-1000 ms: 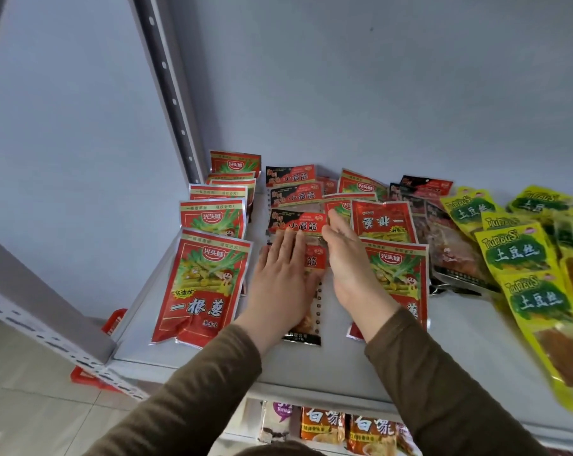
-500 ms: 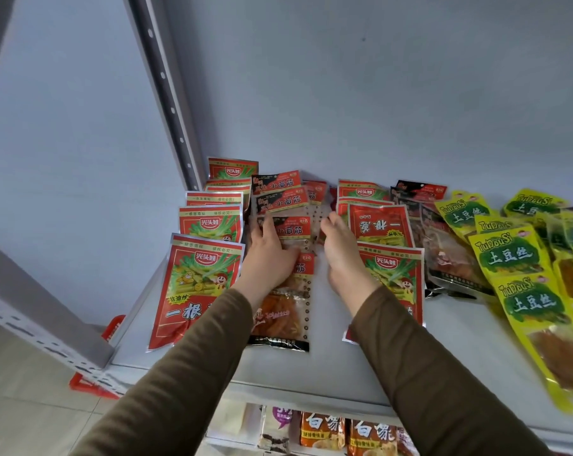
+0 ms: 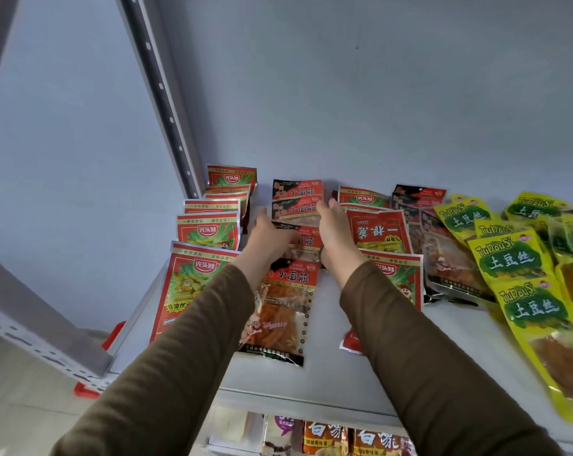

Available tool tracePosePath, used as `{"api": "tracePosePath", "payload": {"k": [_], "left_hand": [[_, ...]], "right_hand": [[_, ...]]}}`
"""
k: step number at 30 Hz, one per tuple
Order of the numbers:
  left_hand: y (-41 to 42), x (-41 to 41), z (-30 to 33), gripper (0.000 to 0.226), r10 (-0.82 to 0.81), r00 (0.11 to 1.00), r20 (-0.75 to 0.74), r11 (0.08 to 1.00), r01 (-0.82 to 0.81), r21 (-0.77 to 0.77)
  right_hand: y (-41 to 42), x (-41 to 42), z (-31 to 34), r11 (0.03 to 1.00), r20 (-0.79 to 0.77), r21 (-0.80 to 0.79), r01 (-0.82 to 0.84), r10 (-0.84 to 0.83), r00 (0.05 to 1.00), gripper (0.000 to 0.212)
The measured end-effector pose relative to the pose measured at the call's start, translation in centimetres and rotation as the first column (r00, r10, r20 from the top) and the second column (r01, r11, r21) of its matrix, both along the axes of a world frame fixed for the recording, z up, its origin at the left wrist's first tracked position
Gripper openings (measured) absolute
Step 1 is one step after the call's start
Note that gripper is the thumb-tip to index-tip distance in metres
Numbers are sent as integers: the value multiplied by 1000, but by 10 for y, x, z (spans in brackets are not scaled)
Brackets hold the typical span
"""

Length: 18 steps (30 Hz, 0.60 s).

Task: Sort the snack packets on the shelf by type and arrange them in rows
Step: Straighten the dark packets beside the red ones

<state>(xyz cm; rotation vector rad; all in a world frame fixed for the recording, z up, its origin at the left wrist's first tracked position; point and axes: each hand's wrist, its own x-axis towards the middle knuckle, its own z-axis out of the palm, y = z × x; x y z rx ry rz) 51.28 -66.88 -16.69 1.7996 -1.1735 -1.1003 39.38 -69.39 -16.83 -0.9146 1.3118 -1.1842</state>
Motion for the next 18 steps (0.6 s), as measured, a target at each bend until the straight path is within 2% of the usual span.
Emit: {"api": "tracePosePath", "payload": {"k": [4, 7, 12, 16, 18], "left_hand": [[-14, 0, 13, 53, 44, 998, -55, 998, -41, 53], [-20, -3, 15, 53, 16, 999, -42, 999, -14, 37], [-28, -3, 13, 60, 3, 998, -61, 998, 1, 68], [-30, -3, 19, 62, 7, 993, -118, 997, 2, 76], [-31, -3, 20, 59, 38, 990, -133, 996, -27, 85]], "right_hand": [[-12, 0, 5, 1000, 25, -1, -16, 16, 1000, 54], [-16, -4, 4, 997, 14, 68, -45, 44, 999, 53], [-22, -11, 0, 995, -67, 96, -34, 41, 997, 42], [-31, -7, 11, 980, 11, 186, -65, 64, 998, 32], [-33, -2, 10, 987, 70, 152, -58, 48, 996, 23]]}}
